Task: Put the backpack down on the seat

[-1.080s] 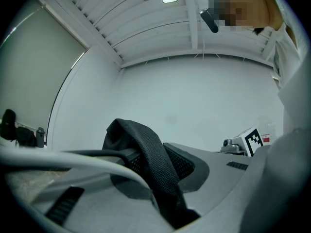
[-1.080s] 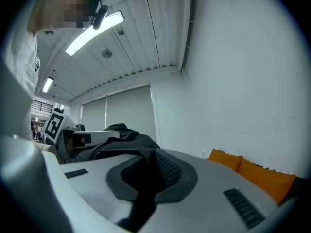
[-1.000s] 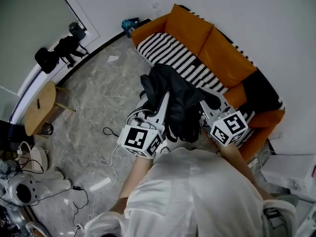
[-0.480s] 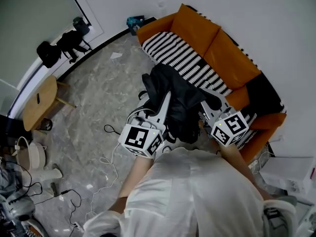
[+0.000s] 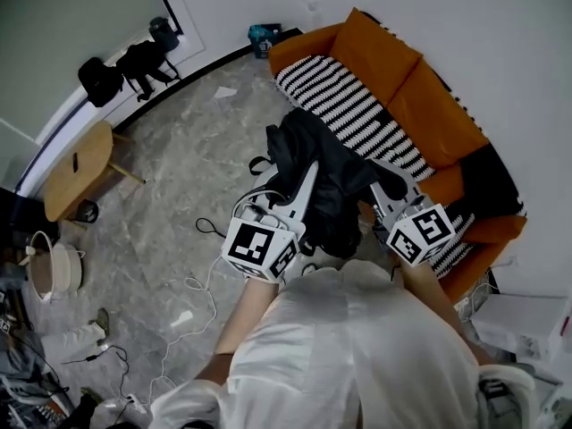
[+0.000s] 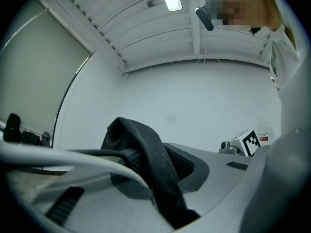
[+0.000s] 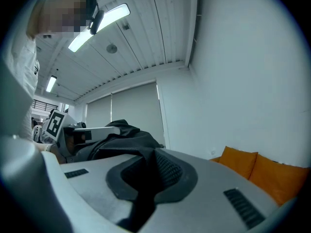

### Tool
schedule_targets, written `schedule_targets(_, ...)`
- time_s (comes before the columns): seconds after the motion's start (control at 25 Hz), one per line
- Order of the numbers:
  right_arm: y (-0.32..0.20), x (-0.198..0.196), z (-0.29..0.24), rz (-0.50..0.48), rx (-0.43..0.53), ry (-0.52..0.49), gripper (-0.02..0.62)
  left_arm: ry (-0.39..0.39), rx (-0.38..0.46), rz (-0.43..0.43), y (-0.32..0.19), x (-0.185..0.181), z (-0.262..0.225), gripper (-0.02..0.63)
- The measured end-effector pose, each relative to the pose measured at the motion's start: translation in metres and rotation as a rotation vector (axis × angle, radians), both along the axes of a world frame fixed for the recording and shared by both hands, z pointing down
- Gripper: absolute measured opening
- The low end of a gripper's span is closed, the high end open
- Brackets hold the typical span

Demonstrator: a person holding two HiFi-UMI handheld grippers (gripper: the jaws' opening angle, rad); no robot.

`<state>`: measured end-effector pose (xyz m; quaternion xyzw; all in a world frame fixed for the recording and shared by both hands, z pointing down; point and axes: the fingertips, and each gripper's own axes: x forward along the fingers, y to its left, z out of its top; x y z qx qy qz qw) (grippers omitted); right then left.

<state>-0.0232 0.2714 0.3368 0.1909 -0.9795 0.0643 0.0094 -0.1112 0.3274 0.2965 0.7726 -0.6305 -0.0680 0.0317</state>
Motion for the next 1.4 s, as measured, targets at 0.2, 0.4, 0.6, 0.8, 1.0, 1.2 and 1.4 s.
schedule_targets(0.2, -0.013, -0.013, 0.011, -0.033, -0.018, 0.006, 0.026, 0.008, -0.015, -0.02, -0.013, -0.011, 0.01, 0.084)
schedule_targets(0.4, -0.029, -0.027, 0.016, -0.06, -0.024, 0.006, 0.026, 0.021, -0.035, -0.033, -0.029, -0.023, 0.017, 0.084)
schedule_targets(0.6, -0.061, -0.039, 0.023, -0.086, -0.043, 0.011, 0.026, 0.017, -0.066, -0.052, -0.059, -0.032, 0.024, 0.084)
schedule_targets(0.8, -0.108, -0.046, 0.028, -0.103, -0.076, 0.012, 0.026, 0.011, -0.095, -0.047, -0.109, -0.038, 0.026, 0.084)
schedule_targets(1.0, -0.164, -0.045, 0.035, -0.115, -0.093, 0.021, 0.026, 0.011, -0.118, -0.05, -0.166, -0.035, 0.033, 0.084)
schedule_targets(1.2, -0.211, -0.041, 0.028, -0.129, -0.09, 0.002, 0.026, -0.003, -0.129, -0.058, -0.213, -0.028, 0.027, 0.084)
schedule_targets(1.4, -0.241, -0.036, 0.019, -0.124, -0.083, -0.026, 0.026, -0.025, -0.122, -0.053, -0.242, -0.022, 0.017, 0.084)
